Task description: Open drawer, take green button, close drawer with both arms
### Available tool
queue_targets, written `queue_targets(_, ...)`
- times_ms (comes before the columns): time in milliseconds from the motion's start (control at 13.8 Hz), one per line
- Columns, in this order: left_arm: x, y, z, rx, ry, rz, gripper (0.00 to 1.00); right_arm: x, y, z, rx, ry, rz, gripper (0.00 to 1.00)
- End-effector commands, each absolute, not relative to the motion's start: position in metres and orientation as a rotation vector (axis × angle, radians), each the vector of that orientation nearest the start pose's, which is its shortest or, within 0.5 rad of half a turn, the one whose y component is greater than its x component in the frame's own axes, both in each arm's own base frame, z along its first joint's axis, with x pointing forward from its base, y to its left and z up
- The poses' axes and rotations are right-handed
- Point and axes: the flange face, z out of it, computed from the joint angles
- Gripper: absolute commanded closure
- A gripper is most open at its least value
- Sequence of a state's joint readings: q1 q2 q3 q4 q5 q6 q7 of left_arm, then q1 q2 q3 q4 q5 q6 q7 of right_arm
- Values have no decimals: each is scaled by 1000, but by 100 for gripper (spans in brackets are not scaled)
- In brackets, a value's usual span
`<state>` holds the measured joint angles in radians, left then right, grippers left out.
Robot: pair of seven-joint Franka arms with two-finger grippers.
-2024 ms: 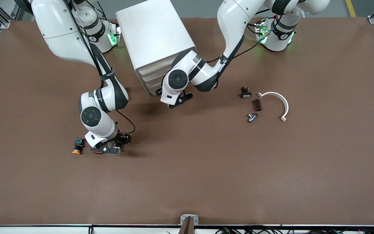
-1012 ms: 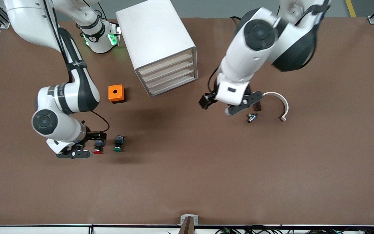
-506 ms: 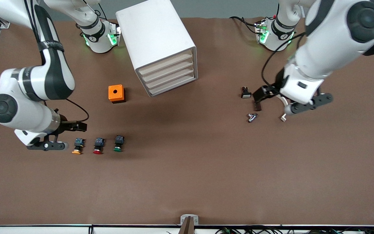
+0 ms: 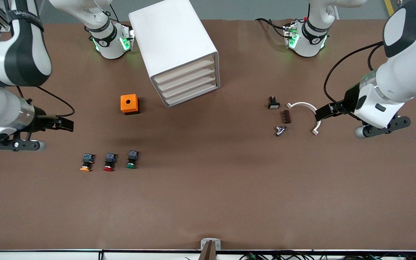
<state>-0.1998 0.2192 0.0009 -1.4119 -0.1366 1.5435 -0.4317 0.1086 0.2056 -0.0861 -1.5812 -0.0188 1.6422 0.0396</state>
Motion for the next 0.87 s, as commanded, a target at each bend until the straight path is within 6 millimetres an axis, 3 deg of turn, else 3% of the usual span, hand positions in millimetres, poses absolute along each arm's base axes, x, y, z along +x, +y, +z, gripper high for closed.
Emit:
queue_targets(0, 594, -103, 561, -3202, -301, 255, 1, 604, -10, 533, -3166, 26, 209, 0)
queue_targets(217, 585, -75, 550, -3162, -232, 288, 1, 594, -24, 559, -3164, -14, 145, 0)
queue_targets(434, 584, -46, 545, -3142, -215, 296, 1, 584, -36, 572, -3161, -14, 150, 0)
queue_targets(578, 581, -26, 554, -3155, -189, 273, 1, 583, -34, 579, -3171, -26, 137, 0)
queue_targets(795, 573, -20, 576, -3165, -186, 203, 1, 584, -35, 582, -3170, -21, 139, 0)
